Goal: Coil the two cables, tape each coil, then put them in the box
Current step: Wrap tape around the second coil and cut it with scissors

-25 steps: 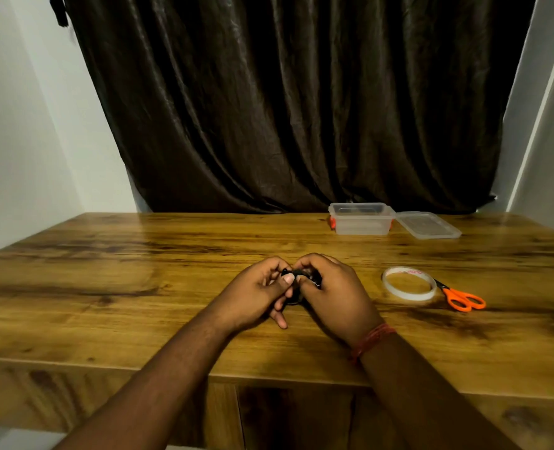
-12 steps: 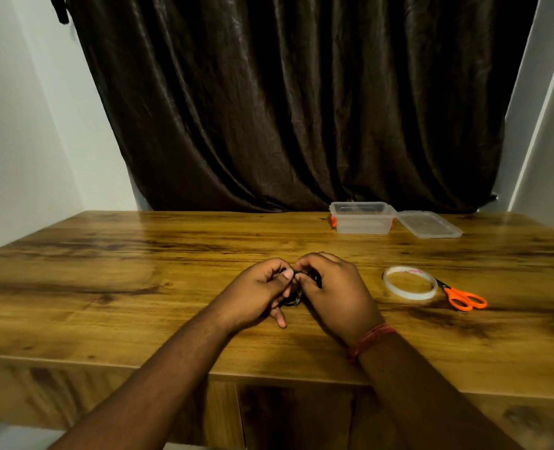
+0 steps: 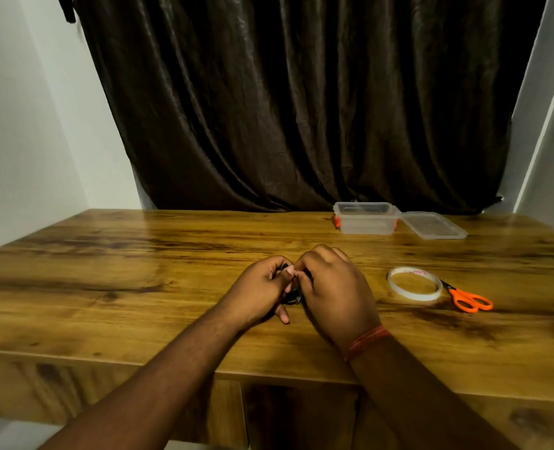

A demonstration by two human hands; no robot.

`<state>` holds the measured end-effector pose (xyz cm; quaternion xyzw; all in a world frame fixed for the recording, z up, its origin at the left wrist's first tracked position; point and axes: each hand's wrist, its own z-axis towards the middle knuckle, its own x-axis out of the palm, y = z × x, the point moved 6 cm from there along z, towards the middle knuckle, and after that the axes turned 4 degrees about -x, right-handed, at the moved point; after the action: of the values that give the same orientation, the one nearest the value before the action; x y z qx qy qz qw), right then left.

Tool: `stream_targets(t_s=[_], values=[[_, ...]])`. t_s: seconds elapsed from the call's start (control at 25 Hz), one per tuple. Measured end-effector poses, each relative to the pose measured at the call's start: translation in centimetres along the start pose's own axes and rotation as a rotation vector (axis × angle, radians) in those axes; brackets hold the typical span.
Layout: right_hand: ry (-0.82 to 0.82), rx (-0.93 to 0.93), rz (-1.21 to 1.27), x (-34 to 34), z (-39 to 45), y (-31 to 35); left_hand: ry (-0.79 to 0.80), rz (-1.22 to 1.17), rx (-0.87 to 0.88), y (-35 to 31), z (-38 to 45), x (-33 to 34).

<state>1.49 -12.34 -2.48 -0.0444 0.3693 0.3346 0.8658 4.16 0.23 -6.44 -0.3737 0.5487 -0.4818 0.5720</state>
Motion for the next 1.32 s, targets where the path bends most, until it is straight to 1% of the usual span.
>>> stream_targets(t_s=[0.12, 0.24, 0.44, 0.56, 0.64, 0.72, 0.84, 0.96, 1.04, 1.12, 1.2, 1.32], values=[[-0.040, 0.001, -0.044, 0.2, 0.1, 0.8, -0.045, -0.039, 0.003, -0.1, 0.3, -0.1], [-0.036, 0.000, -0.054, 0.7, 0.1, 1.1, -0.053, -0.123, -0.013, 0.0, 0.5, -0.3], [-0.023, -0.009, -0.056, 0.8, 0.1, 1.0, 0.054, -0.398, -0.095, -0.1, 0.2, 0.1], [-0.035, -0.013, -0.044, 0.4, 0.1, 1.0, 0.123, -0.564, -0.114, -0.3, -0.1, 0.1], [-0.034, -0.020, -0.029, 0.3, 0.1, 1.0, 0.165, -0.627, -0.114, -0.6, -0.3, 0.0], [-0.024, -0.037, -0.009, 0.3, 0.2, 0.9, 0.168, -0.610, -0.102, -0.9, -0.4, 0.0], [-0.002, -0.074, 0.051, 0.3, 0.1, 0.7, 0.108, -0.519, -0.083, -0.9, -0.4, -0.3], [0.051, -0.115, 0.090, 0.7, -0.1, 0.4, 0.082, -0.509, -0.075, -0.9, -0.3, -0.7], [0.026, -0.069, 0.193, 0.5, 0.0, -0.2, 0.077, -0.535, -0.067, -1.1, -0.4, -0.9], [-0.012, 0.004, 0.372, 0.2, 0.2, -0.9, 0.103, -0.539, -0.065, -1.3, -0.6, -0.7], [0.019, 0.061, 0.508, 0.2, 0.2, -1.3, 0.145, -0.511, -0.071, -1.5, -0.9, -0.4], [0.031, 0.077, 0.552, 0.1, 0.1, -1.5, 0.178, -0.446, -0.068, -1.7, -1.2, 0.1]])
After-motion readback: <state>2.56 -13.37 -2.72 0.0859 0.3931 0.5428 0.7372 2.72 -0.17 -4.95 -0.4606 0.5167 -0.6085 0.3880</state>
